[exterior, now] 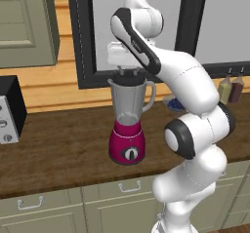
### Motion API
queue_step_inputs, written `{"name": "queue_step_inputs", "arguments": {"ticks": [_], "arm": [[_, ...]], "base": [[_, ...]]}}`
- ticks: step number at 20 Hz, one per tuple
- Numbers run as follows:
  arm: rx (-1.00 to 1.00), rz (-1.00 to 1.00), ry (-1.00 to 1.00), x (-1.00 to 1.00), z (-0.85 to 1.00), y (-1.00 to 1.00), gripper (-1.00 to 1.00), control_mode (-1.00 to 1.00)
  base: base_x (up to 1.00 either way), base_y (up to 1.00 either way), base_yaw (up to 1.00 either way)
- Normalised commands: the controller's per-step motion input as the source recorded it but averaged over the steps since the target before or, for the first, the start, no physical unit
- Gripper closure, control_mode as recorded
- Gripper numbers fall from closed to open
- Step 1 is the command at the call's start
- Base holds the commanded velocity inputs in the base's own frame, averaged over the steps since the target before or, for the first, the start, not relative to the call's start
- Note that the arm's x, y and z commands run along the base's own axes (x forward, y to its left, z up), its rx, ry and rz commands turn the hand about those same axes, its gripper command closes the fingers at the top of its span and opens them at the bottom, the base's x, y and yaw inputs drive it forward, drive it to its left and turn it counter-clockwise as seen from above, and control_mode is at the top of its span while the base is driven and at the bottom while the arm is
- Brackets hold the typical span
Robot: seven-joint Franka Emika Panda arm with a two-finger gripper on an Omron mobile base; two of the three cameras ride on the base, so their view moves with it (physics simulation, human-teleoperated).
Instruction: Close the lid blender by securely placing the lid on top.
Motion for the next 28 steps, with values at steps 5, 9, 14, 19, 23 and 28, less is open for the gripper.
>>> {"name": "queue_step_inputs", "arguments": {"ticks": [5,9,14,19,23,28], "arm": [[0.0,0.08,0.17,-0.11,-0.53,0.0,1.0,-1.0],[0.0,0.11,0.08,-0.17,-0.59,0.0,1.0,-1.0],[0.0,0.04,0.01,-0.01,-0.15,0.0,-1.0,-1.0],[-0.01,0.0,-0.12,-0.3,0.06,0.0,-1.0,-1.0],[-0.1,0.0,-0.27,-0.82,0.19,0.02,-1.0,-1.0],[-0.15,0.04,-0.23,-0.96,0.0,0.22,-1.0,-1.0]], "base": [[0.0,0.0,0.0],[0.0,0.0,0.0],[0.0,0.0,0.0],[0.0,0.0,0.0],[0.0,0.0,0.0],[0.0,0.0,0.0]]}}
